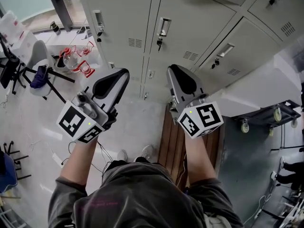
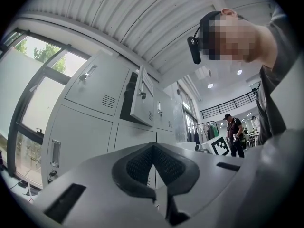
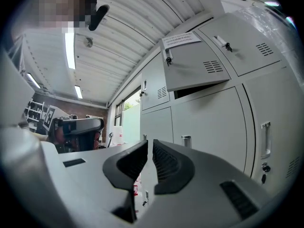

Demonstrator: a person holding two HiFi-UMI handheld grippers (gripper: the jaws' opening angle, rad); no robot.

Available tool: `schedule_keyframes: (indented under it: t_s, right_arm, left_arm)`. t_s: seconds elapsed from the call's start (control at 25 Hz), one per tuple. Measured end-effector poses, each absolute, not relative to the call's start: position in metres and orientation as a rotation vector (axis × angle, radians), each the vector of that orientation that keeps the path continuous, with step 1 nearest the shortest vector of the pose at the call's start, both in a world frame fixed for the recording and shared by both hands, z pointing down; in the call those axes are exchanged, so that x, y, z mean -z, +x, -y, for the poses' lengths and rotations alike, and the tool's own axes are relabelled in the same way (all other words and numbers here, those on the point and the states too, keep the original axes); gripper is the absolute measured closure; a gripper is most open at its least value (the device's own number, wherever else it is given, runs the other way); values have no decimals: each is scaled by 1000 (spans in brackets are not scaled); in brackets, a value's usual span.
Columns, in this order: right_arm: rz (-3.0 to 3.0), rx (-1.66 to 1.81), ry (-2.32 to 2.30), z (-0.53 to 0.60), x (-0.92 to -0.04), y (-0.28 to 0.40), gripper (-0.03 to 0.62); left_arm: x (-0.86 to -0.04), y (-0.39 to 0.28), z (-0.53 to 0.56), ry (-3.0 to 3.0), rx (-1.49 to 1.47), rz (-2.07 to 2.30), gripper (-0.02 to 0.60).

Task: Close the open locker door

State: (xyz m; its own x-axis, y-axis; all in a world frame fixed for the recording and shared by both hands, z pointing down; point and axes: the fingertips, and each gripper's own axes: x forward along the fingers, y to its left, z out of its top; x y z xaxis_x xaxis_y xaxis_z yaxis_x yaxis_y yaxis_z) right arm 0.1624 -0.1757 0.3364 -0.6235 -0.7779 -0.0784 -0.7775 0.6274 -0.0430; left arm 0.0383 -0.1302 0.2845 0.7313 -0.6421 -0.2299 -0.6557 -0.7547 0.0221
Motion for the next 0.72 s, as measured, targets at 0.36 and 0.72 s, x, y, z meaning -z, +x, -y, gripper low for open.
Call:
schedule_keyframes:
  t_s: [0.36,0.72]
  right_arm:
    - [-2731,19,-1377,136,-335,124,550]
    - [-2726,31,-1406,78,-335,67,551]
  left_arm:
    - [-278,-6,106,-2887,-357,-1003,572]
    - [-284,-55,63,-2923,-348,-907,572]
